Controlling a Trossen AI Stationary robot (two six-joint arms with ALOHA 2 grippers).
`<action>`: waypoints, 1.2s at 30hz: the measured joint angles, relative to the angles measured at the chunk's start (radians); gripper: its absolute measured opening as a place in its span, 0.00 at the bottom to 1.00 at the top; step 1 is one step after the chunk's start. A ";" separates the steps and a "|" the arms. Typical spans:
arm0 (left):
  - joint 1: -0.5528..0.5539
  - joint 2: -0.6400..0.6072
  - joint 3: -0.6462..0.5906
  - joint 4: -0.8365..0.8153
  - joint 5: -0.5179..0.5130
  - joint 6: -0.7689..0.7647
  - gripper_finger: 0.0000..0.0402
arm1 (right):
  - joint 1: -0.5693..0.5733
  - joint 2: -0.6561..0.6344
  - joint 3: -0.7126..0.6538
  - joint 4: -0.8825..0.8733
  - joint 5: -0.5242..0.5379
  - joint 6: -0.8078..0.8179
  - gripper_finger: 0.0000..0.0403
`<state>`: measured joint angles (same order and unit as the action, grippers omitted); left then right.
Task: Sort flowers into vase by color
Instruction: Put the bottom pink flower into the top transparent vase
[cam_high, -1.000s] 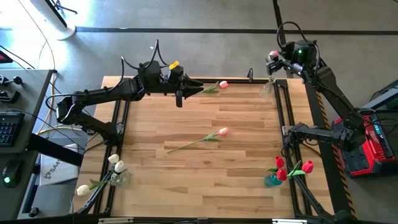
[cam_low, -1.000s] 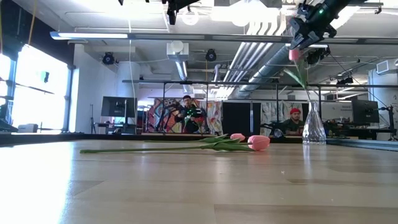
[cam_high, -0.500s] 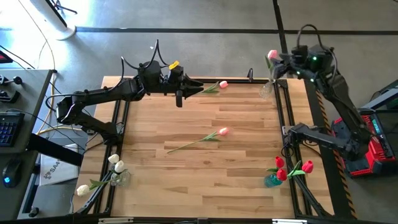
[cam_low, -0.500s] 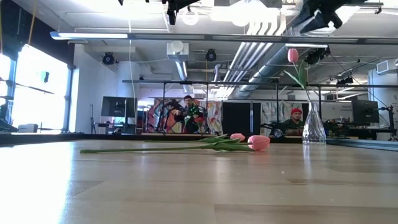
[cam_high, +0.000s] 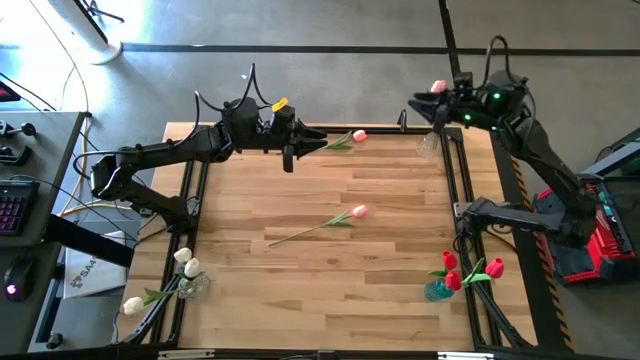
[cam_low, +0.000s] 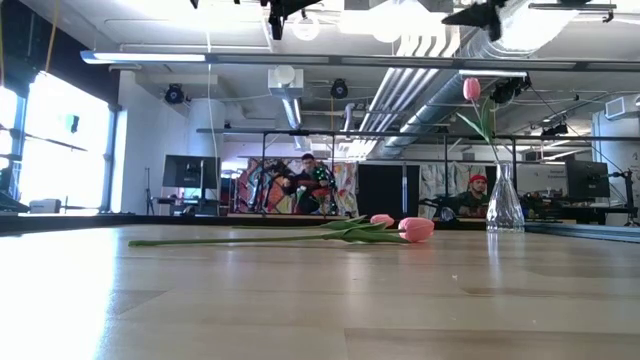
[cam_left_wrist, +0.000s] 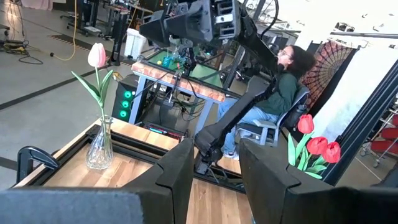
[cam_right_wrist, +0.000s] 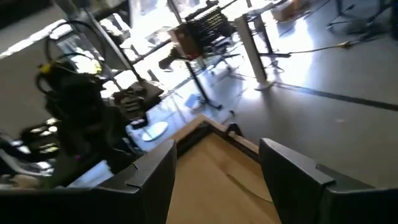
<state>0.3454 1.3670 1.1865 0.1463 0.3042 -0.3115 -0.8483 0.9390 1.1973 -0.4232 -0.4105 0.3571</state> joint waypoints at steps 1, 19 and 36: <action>0.000 0.000 0.000 0.000 0.000 0.000 0.29 | 0.025 0.013 0.000 0.023 0.000 0.021 0.54; 0.000 0.000 0.000 0.007 0.000 -0.066 0.29 | 0.434 0.048 0.000 -0.018 0.186 0.205 0.54; 0.000 0.001 0.000 -0.009 0.018 -0.139 0.29 | 0.826 0.225 0.000 -0.292 0.846 0.461 0.54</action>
<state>0.3454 1.3682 1.1865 0.1375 0.3224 -0.4505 -0.0224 1.1637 1.1969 -0.7155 0.4360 0.8183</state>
